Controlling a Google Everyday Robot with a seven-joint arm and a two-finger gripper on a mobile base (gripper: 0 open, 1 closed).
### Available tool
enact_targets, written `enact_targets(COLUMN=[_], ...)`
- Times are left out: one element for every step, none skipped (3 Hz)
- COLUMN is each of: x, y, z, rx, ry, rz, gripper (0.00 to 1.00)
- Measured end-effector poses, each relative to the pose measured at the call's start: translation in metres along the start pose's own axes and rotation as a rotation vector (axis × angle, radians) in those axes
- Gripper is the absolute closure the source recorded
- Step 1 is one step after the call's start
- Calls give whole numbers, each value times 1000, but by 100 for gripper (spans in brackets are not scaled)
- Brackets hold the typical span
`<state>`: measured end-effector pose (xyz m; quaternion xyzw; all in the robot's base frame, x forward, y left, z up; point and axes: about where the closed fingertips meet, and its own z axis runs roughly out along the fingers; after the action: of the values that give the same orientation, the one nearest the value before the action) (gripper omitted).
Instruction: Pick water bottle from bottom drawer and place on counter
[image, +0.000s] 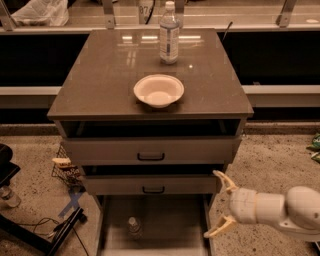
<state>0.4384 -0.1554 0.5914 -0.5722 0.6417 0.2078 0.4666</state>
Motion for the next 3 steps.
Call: enact_targets(x=[37, 69, 106], y=[23, 46, 77], z=[63, 112, 161], rx=[0, -30, -106], ry=[-159, -256, -268], rz=[-23, -26, 7], gripper=[0, 0, 0])
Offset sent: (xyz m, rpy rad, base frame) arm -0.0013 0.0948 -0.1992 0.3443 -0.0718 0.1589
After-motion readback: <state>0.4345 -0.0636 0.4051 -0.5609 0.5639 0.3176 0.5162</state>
